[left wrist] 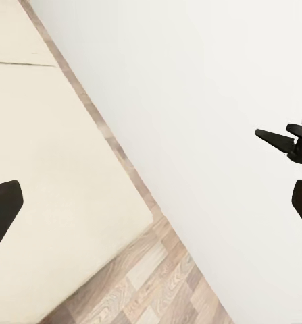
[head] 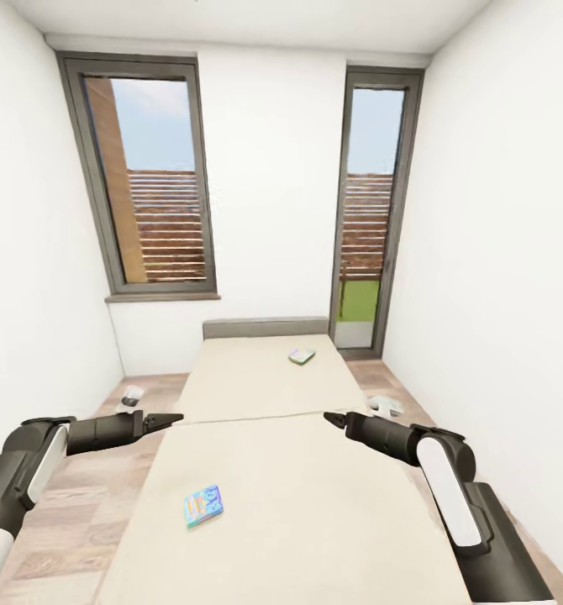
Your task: Put all the toys in the child's room - the three board games (two on the bed and one on the table), the two jigsaw puzzles on the table, and the tennis ball on the table - inside the toy box on the table in the child's room.
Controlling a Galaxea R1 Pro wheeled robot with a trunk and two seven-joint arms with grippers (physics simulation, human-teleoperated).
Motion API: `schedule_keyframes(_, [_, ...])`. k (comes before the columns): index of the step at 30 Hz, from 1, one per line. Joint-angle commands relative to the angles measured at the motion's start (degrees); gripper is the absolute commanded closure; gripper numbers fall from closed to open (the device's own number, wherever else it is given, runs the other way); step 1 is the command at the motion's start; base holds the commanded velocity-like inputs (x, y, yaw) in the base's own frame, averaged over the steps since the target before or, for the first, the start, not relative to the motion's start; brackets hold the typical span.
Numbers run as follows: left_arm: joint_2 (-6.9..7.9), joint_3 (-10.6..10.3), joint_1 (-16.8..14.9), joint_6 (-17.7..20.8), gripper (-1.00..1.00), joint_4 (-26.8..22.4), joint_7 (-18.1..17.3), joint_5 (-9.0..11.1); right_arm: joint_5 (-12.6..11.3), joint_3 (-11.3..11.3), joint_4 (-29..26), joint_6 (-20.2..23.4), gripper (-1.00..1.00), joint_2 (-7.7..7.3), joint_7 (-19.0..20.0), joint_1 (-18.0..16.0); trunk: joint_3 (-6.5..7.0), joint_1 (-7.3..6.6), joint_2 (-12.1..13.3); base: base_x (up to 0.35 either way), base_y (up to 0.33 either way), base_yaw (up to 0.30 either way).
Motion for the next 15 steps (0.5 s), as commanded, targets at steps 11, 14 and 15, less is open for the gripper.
schedule_keyframes(11, [-0.02, 0.0, -0.03, 0.41, -1.0, 0.03, -0.03, 0.15, -0.09, 0.04, -0.05, 0.18, -1.0, -0.04, -0.05, -0.01, -0.03, 0.02, -0.05, 0.017, 0.0, 0.288])
schedule_keyframes(14, [-0.01, 0.0, -0.03, 0.39, -1.0, 0.03, -0.04, 0.17, -0.08, 0.04, -0.05, 0.18, -1.0, -0.04, -0.02, -0.01, -0.03, 0.02, -0.05, 0.105, 0.0, 0.284])
schedule_keyframes(15, [-0.01, 0.0, -0.03, 0.38, -1.0, 0.03, -0.05, 0.16, -0.1, 0.04, -0.05, 0.18, -1.0, -0.04, -0.02, -0.01, -0.03, 0.02, -0.05, 0.162, 0.0, 0.236])
